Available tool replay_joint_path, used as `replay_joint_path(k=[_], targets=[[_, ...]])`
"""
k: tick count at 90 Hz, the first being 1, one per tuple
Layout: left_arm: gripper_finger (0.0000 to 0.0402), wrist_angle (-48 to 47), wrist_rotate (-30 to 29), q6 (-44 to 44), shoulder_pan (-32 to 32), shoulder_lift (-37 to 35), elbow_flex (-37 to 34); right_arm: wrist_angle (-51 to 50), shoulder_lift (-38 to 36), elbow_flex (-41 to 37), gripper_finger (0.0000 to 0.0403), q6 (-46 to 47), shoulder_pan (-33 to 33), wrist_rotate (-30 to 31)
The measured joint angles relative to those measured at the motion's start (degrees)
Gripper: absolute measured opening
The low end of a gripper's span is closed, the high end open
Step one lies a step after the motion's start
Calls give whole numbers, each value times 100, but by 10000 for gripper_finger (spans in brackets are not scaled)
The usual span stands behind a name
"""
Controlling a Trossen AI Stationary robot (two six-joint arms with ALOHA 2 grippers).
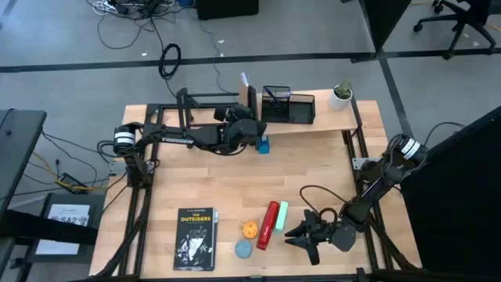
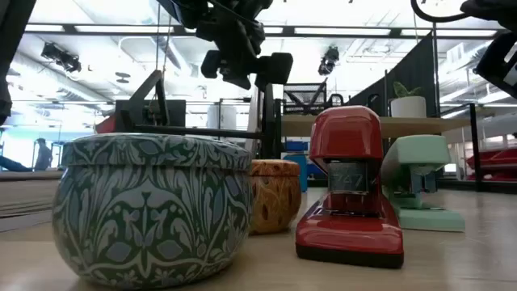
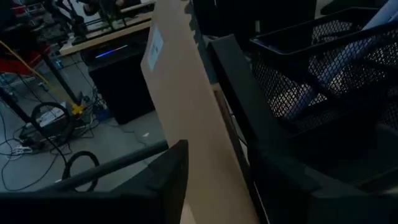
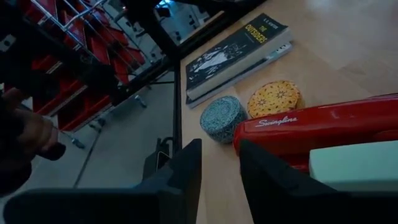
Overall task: Stock shelves
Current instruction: Put the brown book on the book shelf, then put the black book on the book shelf
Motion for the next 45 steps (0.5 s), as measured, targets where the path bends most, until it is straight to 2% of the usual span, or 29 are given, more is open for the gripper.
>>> replay_joint_path(k=[22,32,45], targets=[[217,37,0,53,6,-86,3,1,0,0,80,-10,0,0],[224,73,183,84,-26,-190,105,1,0,0,80,-36,0,1],[225,28,175,657,-121,-302,271,4,0,0,80,-39,0,1]])
